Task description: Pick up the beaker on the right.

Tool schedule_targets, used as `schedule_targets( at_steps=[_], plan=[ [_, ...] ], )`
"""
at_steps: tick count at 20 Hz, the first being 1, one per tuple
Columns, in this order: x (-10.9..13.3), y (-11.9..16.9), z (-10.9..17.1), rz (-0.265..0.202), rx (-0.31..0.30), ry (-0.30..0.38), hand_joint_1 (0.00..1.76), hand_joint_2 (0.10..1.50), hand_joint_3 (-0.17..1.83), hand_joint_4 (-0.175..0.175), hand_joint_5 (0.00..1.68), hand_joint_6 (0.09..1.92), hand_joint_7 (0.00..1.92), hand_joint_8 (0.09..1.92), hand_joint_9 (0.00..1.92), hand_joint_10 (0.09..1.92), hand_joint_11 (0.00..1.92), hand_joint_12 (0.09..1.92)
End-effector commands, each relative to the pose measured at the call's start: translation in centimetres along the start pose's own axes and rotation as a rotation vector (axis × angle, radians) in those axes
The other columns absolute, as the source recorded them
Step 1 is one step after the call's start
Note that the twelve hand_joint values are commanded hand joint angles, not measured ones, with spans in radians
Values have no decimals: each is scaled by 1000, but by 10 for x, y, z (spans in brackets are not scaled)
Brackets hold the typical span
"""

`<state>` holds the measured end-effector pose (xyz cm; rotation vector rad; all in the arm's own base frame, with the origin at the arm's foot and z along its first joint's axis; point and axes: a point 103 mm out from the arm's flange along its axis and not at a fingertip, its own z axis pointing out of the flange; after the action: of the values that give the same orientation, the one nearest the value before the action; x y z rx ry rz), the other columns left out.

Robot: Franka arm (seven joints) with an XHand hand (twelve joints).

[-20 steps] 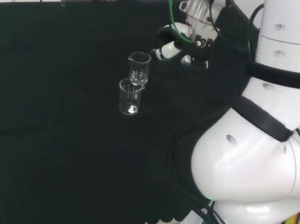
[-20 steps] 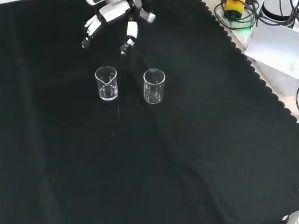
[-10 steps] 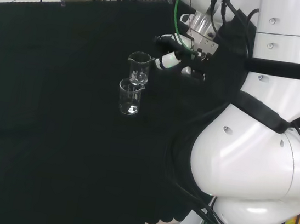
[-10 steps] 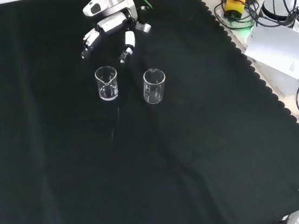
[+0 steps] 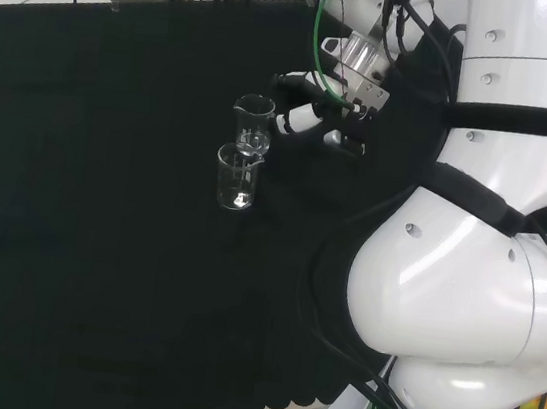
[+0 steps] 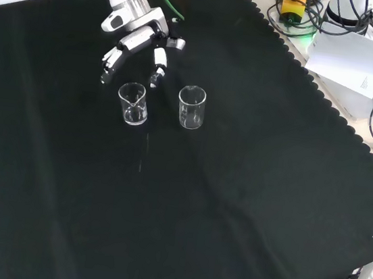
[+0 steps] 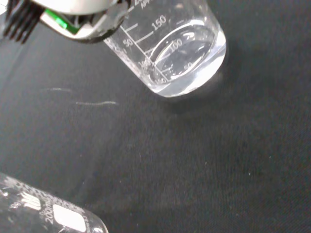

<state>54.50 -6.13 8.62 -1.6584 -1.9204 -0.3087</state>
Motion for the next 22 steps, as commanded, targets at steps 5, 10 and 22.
schedule_targets(
  at_steps=[5, 10, 22],
  plan=[
    [5, 17, 24, -57, 1, 68, 895, 531, 666, -33, 393, 87, 179, 715, 377, 622, 79, 1390],
    [6, 21, 28, -93, -26, 110, 885, 522, 661, -33, 415, 87, 187, 719, 382, 626, 84, 1391],
    [8, 28, 41, -117, -75, 183, 948, 513, 615, -29, 516, 87, 359, 776, 545, 629, 147, 1359]
  ],
)
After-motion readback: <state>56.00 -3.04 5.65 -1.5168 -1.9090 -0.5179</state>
